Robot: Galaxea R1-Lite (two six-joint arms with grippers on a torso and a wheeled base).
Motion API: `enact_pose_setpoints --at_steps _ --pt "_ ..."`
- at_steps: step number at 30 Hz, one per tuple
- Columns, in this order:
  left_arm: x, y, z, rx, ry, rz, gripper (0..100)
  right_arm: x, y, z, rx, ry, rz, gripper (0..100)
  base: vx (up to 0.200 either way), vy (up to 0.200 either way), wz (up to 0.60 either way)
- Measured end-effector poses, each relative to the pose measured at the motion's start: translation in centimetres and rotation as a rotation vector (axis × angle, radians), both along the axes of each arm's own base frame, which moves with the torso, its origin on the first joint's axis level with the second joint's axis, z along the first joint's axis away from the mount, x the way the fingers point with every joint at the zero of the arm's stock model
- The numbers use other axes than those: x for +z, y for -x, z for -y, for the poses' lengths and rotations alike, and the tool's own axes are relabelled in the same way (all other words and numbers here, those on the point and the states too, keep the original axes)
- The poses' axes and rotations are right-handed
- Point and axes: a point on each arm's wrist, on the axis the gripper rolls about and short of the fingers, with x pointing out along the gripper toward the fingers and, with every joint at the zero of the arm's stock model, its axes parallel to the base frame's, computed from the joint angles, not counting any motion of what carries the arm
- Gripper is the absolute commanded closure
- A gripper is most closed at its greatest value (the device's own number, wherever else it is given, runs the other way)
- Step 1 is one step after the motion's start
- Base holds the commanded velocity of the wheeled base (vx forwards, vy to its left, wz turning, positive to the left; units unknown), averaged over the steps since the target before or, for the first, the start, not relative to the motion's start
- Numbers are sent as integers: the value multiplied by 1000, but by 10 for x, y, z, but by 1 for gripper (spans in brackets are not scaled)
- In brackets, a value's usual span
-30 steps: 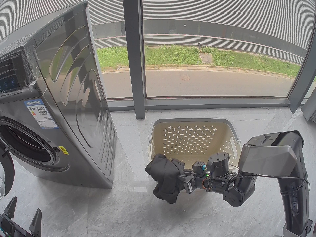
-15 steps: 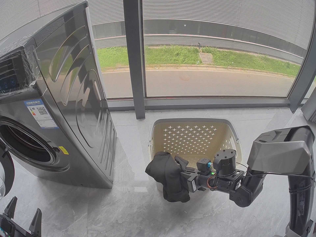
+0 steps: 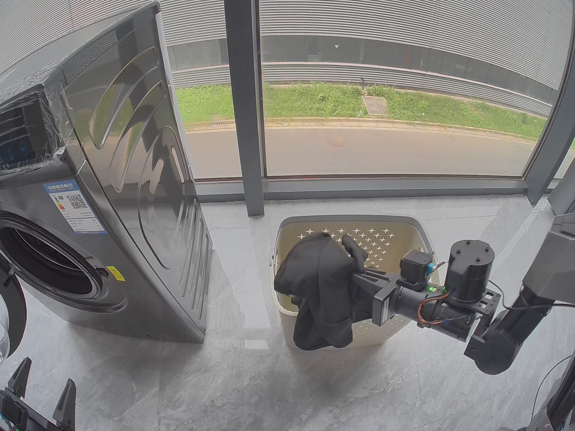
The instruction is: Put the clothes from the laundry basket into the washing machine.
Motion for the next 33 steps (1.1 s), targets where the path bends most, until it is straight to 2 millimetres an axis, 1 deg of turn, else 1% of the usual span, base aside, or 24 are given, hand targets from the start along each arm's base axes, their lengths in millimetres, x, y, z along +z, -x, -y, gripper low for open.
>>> enact_pose_setpoints --at_steps 10,13,19,25,31,33 --pt "0 0 0 0 -6 0 0 61 24 19 -95 -123 153 100 0 0 0" --pt "0 0 0 -4 -12 0 0 70 27 25 -142 -141 179 100 0 0 0" --pt "0 0 0 -6 -20 0 0 80 31 34 -206 -146 176 100 0 0 0" --pt "0 0 0 -6 -11 0 0 86 39 33 -279 -175 163 100 0 0 0" --pt "0 0 0 -5 -9 0 0 87 42 33 -321 -185 162 100 -200 0 0" --pt "0 0 0 -5 -7 0 0 87 43 33 -319 -186 160 100 0 0 0"
